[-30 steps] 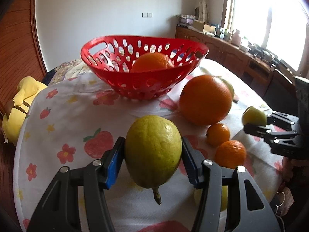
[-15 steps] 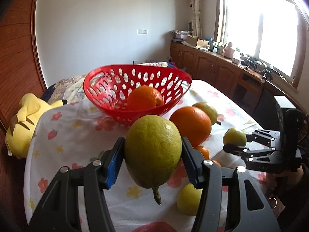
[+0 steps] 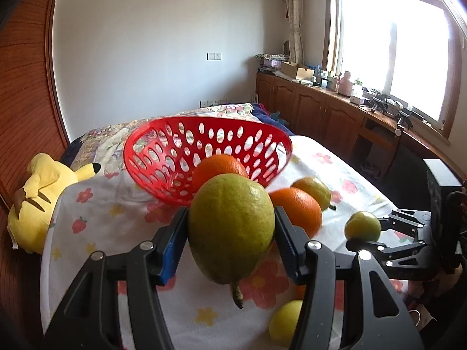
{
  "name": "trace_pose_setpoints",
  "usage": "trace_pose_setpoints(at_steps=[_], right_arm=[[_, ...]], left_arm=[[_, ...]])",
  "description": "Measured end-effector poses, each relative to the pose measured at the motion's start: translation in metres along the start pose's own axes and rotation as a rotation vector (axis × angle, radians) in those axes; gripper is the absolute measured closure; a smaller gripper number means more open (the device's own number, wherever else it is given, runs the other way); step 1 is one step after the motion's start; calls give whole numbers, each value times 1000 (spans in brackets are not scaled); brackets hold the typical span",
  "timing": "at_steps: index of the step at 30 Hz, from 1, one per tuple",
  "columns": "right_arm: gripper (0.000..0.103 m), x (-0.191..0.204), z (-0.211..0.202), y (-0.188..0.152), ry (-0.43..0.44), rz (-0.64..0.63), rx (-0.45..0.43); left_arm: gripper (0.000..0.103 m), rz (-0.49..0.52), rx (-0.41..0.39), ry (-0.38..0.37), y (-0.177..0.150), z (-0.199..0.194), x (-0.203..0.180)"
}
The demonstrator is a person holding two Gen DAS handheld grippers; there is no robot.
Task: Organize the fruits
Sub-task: 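Lift both pears over the red basket and release them inside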
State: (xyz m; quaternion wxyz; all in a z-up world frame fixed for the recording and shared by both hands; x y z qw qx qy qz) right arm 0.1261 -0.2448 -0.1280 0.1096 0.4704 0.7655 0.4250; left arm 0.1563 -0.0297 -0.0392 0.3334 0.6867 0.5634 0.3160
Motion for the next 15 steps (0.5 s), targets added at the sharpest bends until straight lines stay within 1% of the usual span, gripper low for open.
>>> trace_pose_setpoints(at_steps=[6,9,15], right_arm=[[51,2,-10,28,19,-36,-31],[51,3,-13,51,22,-79,-48],[51,0,-8,91,38,-126,-74]], left_arm=[[47,-10,-14,15,17,11,9],[47,-17,-16,29,25,19,16],[47,-28,-11,50,37,39,28]])
Point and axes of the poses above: each gripper's, at about its wrist camera, not at the fingertips, and z roughly the way its jaws point, x to its left, y to its top, the point moved 3 cm from there along z, roughly the way its jaws point, and after that the axes turned 11 degrees about y, right-handed, at the moved point
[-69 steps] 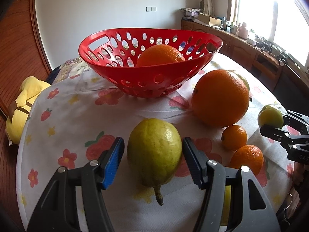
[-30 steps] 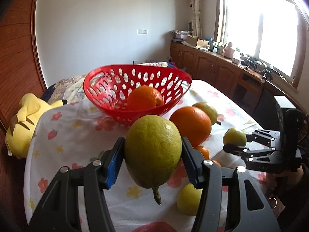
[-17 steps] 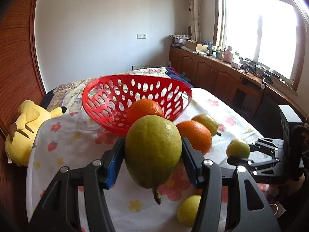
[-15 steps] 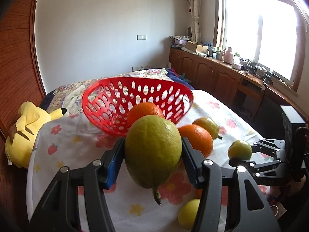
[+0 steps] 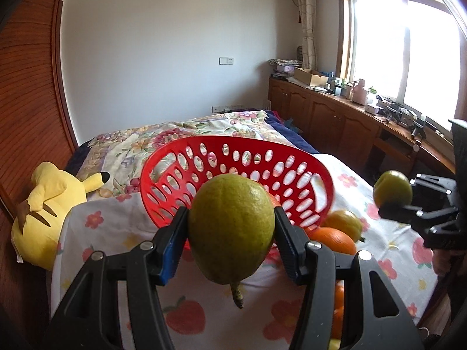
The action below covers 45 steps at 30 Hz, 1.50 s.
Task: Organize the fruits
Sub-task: 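Lift both pears over the red basket and release them inside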
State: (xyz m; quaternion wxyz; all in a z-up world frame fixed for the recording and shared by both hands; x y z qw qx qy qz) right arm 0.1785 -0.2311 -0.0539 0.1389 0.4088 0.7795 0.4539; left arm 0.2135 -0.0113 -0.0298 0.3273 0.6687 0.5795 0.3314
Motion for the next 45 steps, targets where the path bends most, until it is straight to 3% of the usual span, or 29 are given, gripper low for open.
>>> trace_pose_setpoints(at_steps=[8,20,34,45], right_arm=[[51,-9,26,42,25,-39,-13],[51,-7,65,70,69,-90,18],[51,1,104,67,79,-91,93],[51,2,112,70,76,-86,92]], left_arm=[[47,-11,24,11,9,34,6],[47,-38,65,-14,3,66,11],[47,-46,68,-31,0,71,16],[47,-47,60,-28,1,71,18]])
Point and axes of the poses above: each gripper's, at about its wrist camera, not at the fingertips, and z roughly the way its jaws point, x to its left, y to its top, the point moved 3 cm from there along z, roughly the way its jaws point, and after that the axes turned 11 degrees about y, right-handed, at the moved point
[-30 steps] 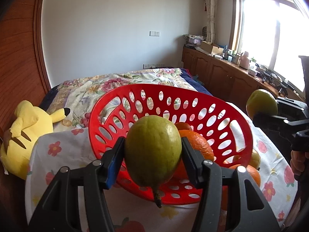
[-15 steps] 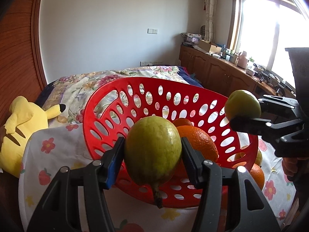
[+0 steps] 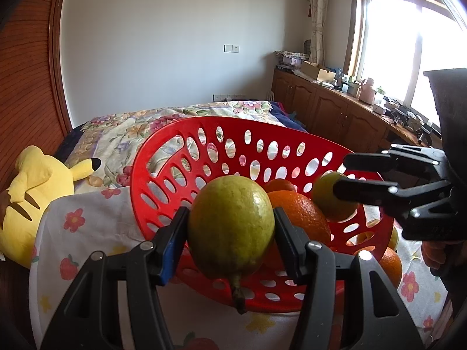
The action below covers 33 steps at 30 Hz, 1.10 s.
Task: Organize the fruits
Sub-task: 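Lift both pears over the red basket and release them inside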
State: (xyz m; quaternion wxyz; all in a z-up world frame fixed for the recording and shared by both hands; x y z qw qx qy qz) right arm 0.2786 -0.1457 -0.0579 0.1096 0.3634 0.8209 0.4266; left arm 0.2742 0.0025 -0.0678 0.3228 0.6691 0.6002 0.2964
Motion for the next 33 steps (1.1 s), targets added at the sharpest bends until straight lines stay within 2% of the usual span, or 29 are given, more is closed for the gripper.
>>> trace_pose_setpoints(at_steps=[21,26,33], right_arm=[[51,5,-8,-8,-22,20,-21],[51,5,-11,-11,-28,25,-29],[51,5,-13,-13,-36,24,-32]], left_arm=[[46,1,-4,0,-2,1,3],[45,-7,-46,17,4,-6,7],[43,-23,-49,26,3,-7,11]])
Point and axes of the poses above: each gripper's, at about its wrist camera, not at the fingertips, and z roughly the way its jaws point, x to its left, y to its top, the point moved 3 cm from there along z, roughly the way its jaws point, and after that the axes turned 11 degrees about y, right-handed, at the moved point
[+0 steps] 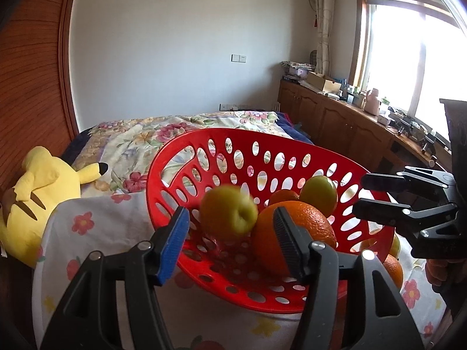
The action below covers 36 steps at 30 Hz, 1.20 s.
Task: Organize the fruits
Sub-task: 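Lift both pears over the red basket and release them inside, then withdraw both open tools from the basket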
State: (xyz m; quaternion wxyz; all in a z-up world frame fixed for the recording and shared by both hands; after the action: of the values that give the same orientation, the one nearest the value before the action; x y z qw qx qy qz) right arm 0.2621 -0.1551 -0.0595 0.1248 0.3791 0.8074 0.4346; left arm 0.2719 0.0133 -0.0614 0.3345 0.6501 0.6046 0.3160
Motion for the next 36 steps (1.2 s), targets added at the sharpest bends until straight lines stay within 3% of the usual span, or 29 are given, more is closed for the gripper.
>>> trace_pose_setpoints(at_steps=[15,36], right_arm=[[50,7,-42,-12,-52,42,-53],[48,38,-94,-81,-73,141,-70]], left_arm=[[43,21,-40,3,-4,-39,-7],[43,89,-17,-23,-56,-101,-31]])
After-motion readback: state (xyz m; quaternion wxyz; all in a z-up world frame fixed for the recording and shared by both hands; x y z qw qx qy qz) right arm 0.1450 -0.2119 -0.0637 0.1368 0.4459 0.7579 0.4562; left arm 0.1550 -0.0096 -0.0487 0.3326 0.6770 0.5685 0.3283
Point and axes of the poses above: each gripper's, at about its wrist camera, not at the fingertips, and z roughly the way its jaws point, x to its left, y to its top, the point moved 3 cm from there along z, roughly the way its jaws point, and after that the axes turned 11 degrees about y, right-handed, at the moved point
